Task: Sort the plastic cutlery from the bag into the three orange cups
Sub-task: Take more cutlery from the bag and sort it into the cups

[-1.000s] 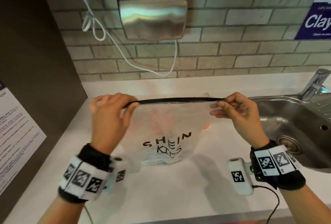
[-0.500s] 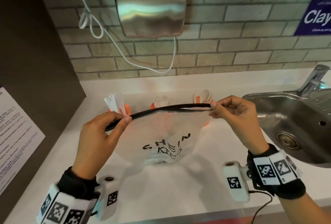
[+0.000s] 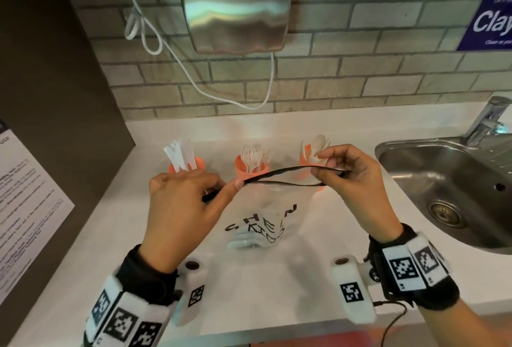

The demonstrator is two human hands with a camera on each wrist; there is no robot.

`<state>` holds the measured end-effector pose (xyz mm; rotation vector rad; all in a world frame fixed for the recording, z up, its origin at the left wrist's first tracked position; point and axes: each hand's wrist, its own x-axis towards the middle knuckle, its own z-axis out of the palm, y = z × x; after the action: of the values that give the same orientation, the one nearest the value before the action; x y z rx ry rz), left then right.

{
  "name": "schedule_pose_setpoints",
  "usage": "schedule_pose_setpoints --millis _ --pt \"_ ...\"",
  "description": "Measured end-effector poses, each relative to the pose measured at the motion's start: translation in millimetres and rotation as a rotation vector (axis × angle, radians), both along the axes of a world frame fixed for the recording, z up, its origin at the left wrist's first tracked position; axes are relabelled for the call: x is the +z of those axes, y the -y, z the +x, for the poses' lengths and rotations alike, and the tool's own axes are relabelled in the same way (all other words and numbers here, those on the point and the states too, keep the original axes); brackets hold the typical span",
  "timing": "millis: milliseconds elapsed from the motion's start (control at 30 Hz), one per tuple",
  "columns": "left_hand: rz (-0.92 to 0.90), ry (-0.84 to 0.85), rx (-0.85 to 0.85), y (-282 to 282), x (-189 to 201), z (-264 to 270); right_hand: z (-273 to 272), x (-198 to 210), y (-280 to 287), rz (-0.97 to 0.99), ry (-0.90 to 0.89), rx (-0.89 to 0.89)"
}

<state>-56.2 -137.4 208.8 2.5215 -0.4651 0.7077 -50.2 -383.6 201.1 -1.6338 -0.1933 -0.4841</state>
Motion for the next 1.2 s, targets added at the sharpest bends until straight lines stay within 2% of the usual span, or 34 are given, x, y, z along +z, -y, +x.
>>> schedule_pose_setpoints --millis 167,300,400,467,567,667,733,767,833,900,933,1000,1033,1067,1100,1200 --pt "0.116 -0.052 0.129 23 3 3 -3 -4 -19 -0.142 0.055 -0.066" --pt "0.225 -0.123 0.151 39 3 4 -7 -6 -29 -0.2 0.113 -0.076" --pt "0.3 -0.192 0.213 36 -8 10 -5 -9 -25 -0.176 0.166 -0.151" --pt "0.288 -0.242 0.279 26 -23 15 -2 -15 -17 -0.089 0.16 -0.206" --pt "0.228 -0.341 0.364 12 -48 19 1 -30 -13 0.027 0.078 -0.192" --pt "0.115 -0.528 0.396 4 -76 26 -2 -47 -22 -0.054 -0.013 -0.119" --pt "-0.047 -0.699 0.383 -2 -91 33 -4 -56 -26 -0.193 -0.129 -0.038" --pt "-0.238 -0.785 0.362 -6 -94 35 -4 -61 -26 -0.291 -0.203 0.001" --pt "-0.744 -0.949 0.309 -9 -101 37 -8 -69 -23 -0.513 -0.389 0.098" --pt "-1.178 -1.018 0.25 -5 -105 39 -14 -81 -24 -0.729 -0.525 0.222" --pt "-1.347 -1.025 0.222 -3 -106 40 -18 -89 -27 -0.841 -0.53 0.261" --pt "-1.628 -1.047 0.16 2 -106 45 -26 -101 -34 -0.929 -0.471 0.291" --pt "-1.774 -1.07 0.124 4 -103 45 -28 -109 -35 -0.88 -0.449 0.276" --pt "-1.873 -1.08 0.087 6 -100 45 -29 -112 -34 -0.734 -0.469 0.265" --pt "-1.898 -1.082 0.03 9 -94 43 -28 -111 -31 -0.553 -0.506 0.252" --pt "-1.692 -1.048 -0.05 14 -86 39 -24 -95 -24 0.045 -0.705 0.326"
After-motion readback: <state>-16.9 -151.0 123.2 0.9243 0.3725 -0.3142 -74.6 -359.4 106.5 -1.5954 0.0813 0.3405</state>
